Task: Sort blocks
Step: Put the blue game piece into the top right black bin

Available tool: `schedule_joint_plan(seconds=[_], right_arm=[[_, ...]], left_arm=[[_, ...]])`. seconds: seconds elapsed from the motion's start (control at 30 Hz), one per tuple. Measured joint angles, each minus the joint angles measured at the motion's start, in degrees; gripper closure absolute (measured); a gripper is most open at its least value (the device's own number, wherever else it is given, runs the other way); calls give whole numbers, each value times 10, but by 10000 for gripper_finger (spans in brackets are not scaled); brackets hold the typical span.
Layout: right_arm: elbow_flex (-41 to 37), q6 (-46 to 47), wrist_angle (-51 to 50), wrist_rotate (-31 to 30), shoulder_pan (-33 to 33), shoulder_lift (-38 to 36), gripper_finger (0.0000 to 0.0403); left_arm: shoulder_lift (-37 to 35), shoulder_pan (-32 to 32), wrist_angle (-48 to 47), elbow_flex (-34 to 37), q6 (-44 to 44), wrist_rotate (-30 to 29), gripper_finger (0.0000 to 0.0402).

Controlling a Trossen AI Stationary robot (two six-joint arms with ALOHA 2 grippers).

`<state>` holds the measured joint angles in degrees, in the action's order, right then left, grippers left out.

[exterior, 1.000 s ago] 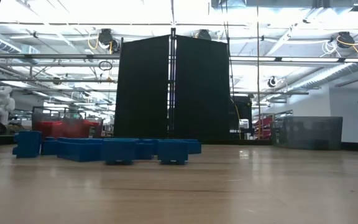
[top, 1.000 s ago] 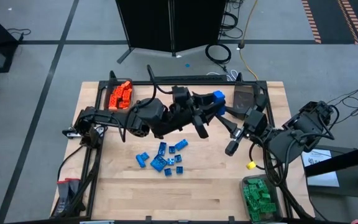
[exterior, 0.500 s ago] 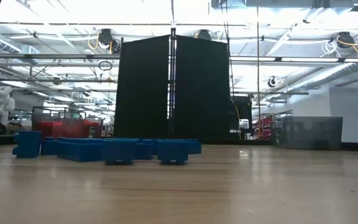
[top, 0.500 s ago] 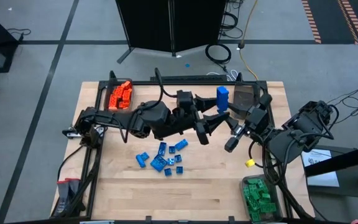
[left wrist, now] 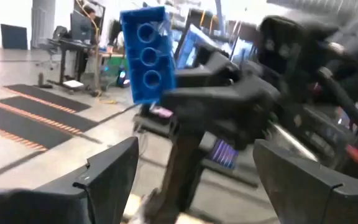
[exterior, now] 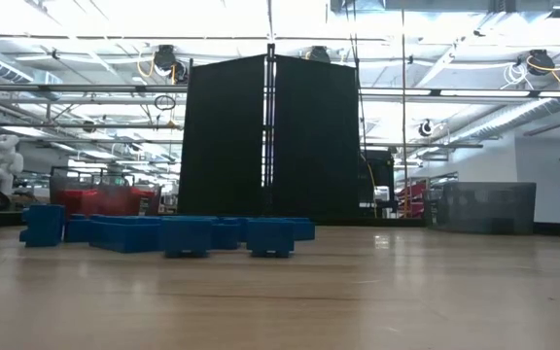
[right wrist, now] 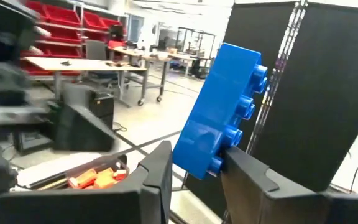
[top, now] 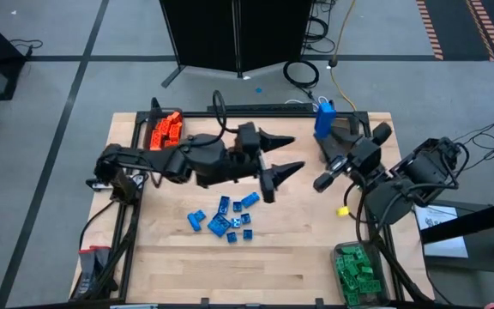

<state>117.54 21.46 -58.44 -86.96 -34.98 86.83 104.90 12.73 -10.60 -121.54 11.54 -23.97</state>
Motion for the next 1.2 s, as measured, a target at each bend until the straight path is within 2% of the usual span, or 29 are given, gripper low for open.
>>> schedule_joint_plan(seconds=[0.17, 0.3, 0.33, 0.43, 0.57, 0.73, 0.83, 0.9, 1.07, 1.2], right_arm=[[0, 136, -132, 37, 20, -23, 308], [-1, 340, -318, 91, 52, -31, 308], [-12, 361, -311, 106, 66, -33, 308], [-73, 318, -288, 169, 106, -60, 308], [-184, 394, -309, 241, 183, -104, 308], [-352, 568, -315, 325, 279, -175, 308], [-441, 675, -317, 343, 324, -214, 308], [-489, 711, -305, 362, 350, -234, 308], [-577, 717, -231, 384, 408, -255, 308], [-642, 667, -113, 417, 461, -245, 308]], left_arm=[[-50, 7, -127, 0, -35, -16, 84], [-89, 5, -266, 0, -44, -64, 84], [-99, 5, -299, 0, -43, -81, 84], [-124, -1, -374, 0, -21, -111, 84], [-149, -9, -455, 0, 17, -117, 84], [-161, -11, -523, -1, 46, -135, 84], [-160, -11, -540, -1, 47, -138, 84], [-160, -11, -548, -1, 47, -138, 84], [-160, -28, -560, -1, 46, -138, 84], [-160, -43, -582, -1, 47, -138, 84]])
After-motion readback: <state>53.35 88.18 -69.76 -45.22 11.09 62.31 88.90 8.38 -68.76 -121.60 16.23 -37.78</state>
